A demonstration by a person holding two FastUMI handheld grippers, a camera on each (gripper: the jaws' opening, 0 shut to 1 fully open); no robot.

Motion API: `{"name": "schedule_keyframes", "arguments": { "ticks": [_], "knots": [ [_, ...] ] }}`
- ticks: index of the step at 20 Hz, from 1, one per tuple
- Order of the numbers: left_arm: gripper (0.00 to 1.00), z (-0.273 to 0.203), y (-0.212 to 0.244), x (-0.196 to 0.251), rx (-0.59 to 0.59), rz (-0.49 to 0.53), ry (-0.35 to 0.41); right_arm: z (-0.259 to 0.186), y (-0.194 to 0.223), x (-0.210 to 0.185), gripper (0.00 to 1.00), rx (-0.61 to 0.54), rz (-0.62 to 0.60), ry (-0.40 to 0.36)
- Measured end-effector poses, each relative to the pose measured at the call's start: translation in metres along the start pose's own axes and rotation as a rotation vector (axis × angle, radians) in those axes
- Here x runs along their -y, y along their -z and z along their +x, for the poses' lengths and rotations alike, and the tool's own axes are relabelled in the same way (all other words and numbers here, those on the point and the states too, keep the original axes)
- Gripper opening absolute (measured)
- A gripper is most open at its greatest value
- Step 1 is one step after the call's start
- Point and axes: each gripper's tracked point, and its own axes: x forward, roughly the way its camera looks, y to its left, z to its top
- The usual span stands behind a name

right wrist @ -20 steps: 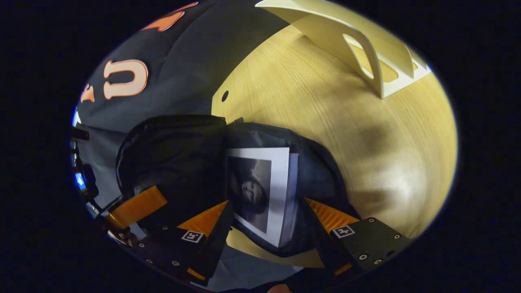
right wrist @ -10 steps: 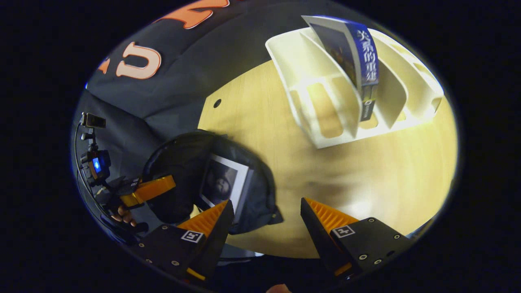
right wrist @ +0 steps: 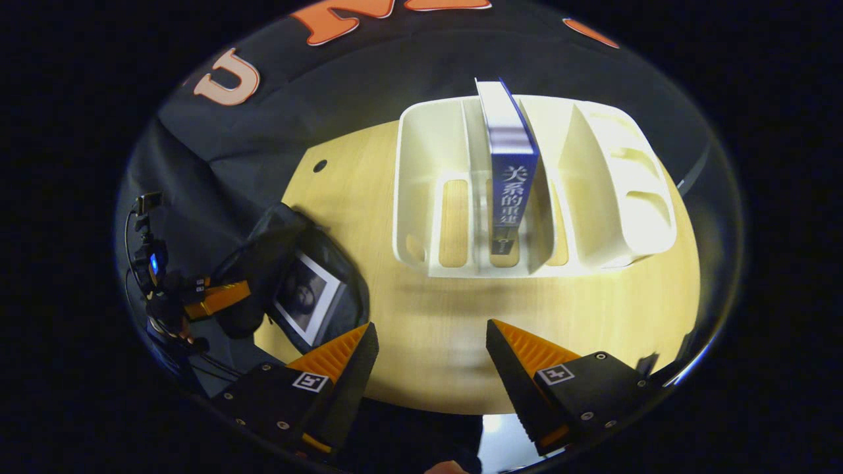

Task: Open the schoolbag, grab two books from the bookshelf and put them into the schoolbag.

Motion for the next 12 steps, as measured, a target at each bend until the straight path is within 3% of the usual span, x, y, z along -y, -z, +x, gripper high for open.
{"name": "schedule_keyframes", "arguments": {
  "ticks": [7, 12],
  "knots": [
    [0.04, 0.004, 0.000, 0.000, -0.009, -0.023, -0.005, -0.020, -0.041, 0.035, 0.99, -0.052, -0.061, 0.079],
    [0.04, 0.008, 0.000, 0.001, -0.021, -0.035, -0.006, -0.023, -0.093, 0.060, 0.99, -0.041, -0.069, 0.140]
  ]
}}
